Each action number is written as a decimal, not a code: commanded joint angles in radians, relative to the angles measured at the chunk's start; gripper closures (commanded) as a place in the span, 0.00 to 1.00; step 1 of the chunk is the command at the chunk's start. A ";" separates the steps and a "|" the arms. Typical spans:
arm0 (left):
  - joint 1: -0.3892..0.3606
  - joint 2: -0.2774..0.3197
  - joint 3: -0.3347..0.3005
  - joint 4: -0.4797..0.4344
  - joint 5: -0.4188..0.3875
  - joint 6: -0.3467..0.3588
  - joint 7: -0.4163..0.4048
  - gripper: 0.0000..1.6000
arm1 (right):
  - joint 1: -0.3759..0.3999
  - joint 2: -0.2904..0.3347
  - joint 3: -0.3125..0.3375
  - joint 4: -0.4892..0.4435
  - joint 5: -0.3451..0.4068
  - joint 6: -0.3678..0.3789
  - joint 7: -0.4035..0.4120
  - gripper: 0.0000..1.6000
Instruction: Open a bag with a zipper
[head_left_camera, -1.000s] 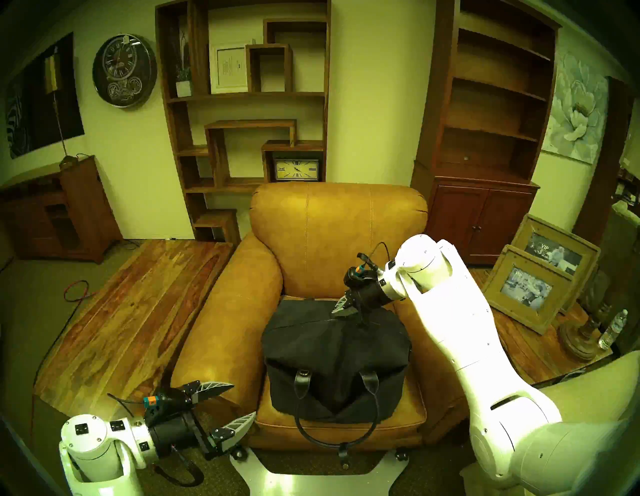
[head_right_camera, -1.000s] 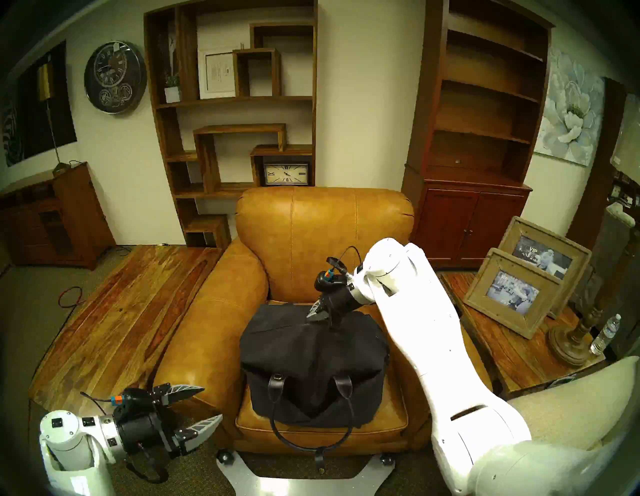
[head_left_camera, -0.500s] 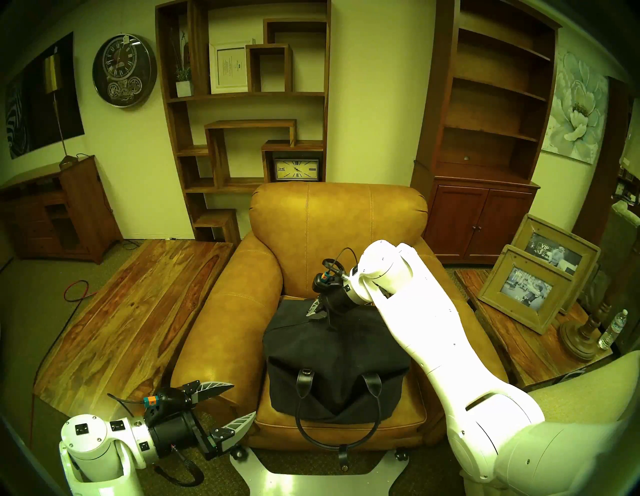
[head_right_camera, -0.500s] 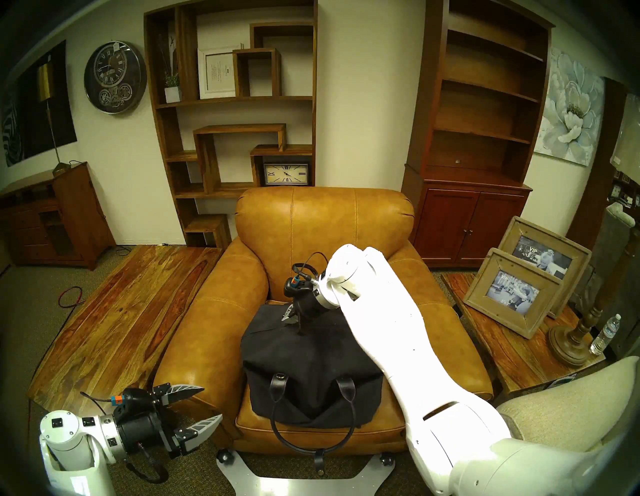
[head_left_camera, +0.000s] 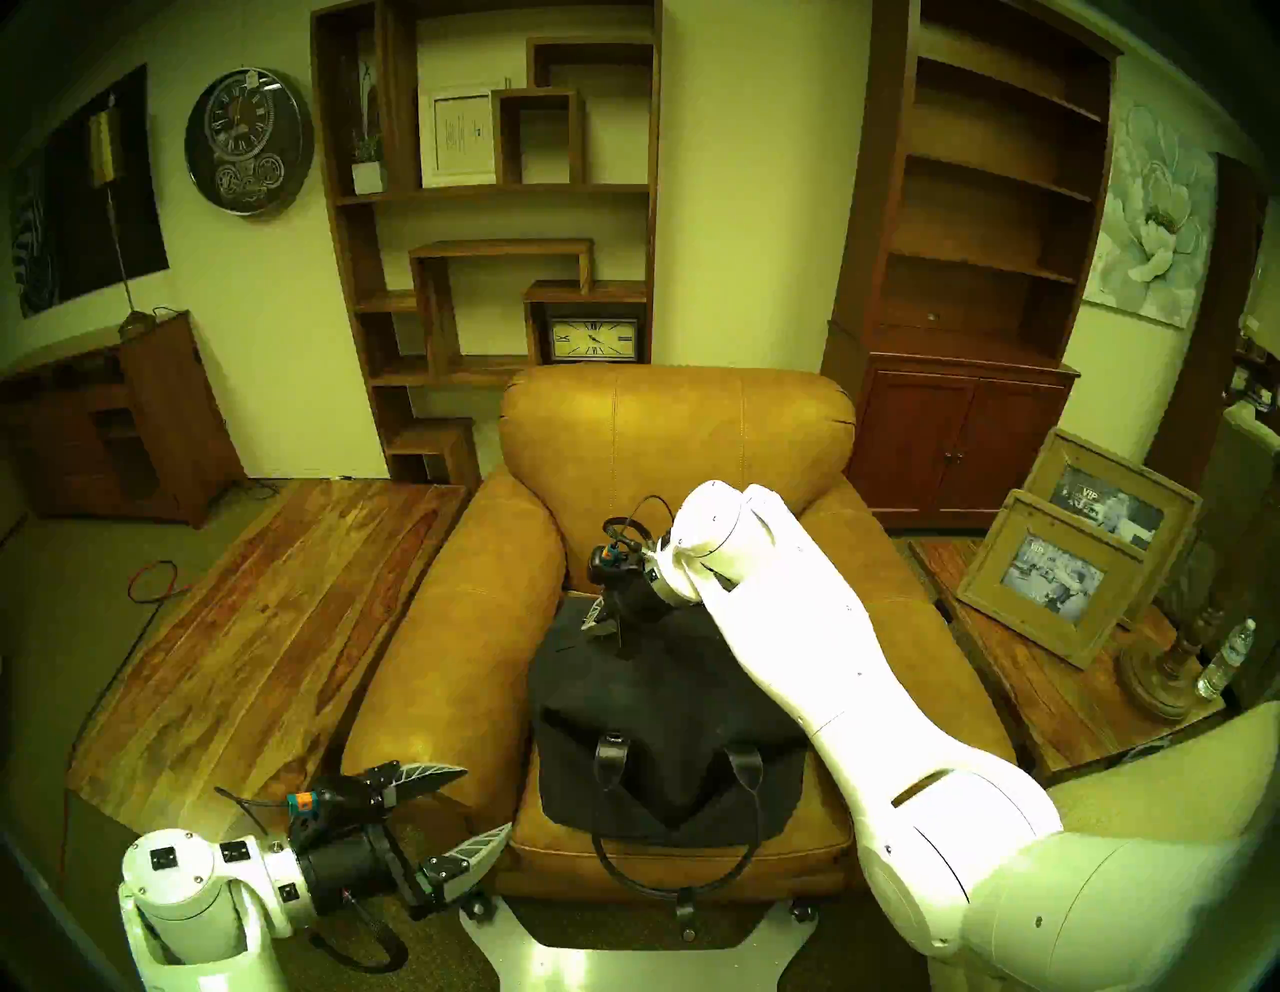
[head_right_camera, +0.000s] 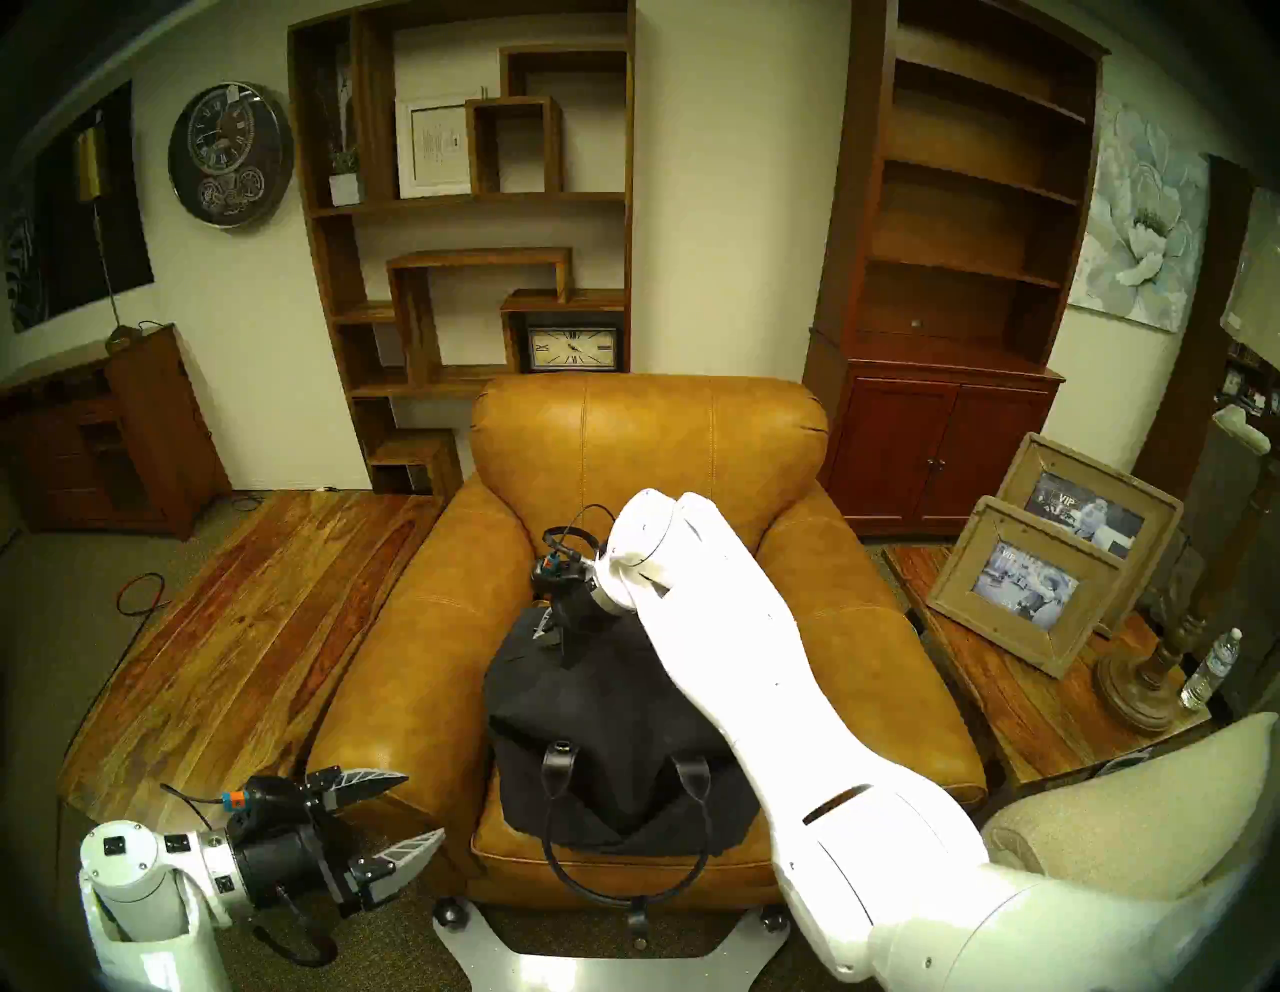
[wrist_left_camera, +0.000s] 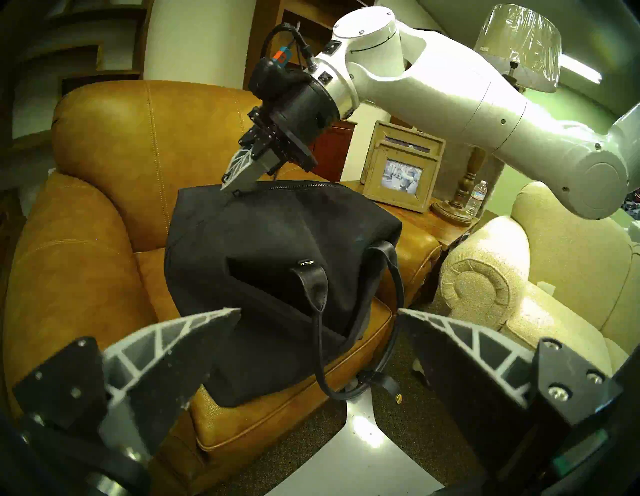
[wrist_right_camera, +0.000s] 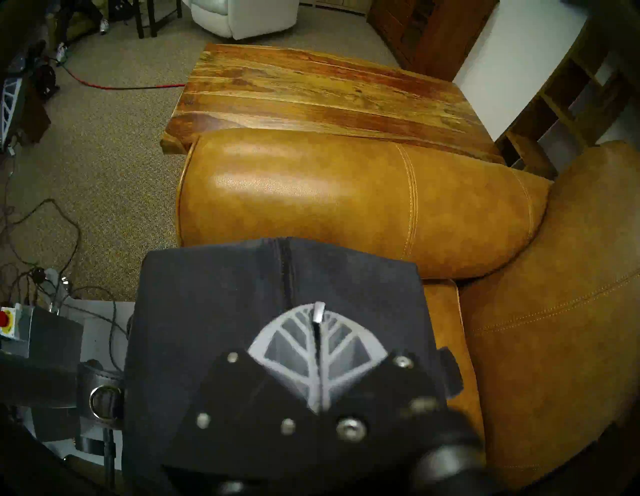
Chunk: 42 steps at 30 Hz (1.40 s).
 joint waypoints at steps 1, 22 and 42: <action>0.001 0.003 0.003 -0.013 -0.004 -0.001 0.000 0.00 | 0.064 -0.074 -0.012 0.017 0.004 -0.005 -0.027 1.00; -0.001 0.001 0.002 -0.012 -0.002 -0.002 0.000 0.00 | 0.200 -0.220 -0.067 0.269 -0.006 -0.018 -0.094 1.00; -0.002 -0.001 0.001 -0.011 0.000 -0.002 0.000 0.00 | 0.303 -0.328 -0.092 0.521 -0.017 -0.060 -0.184 1.00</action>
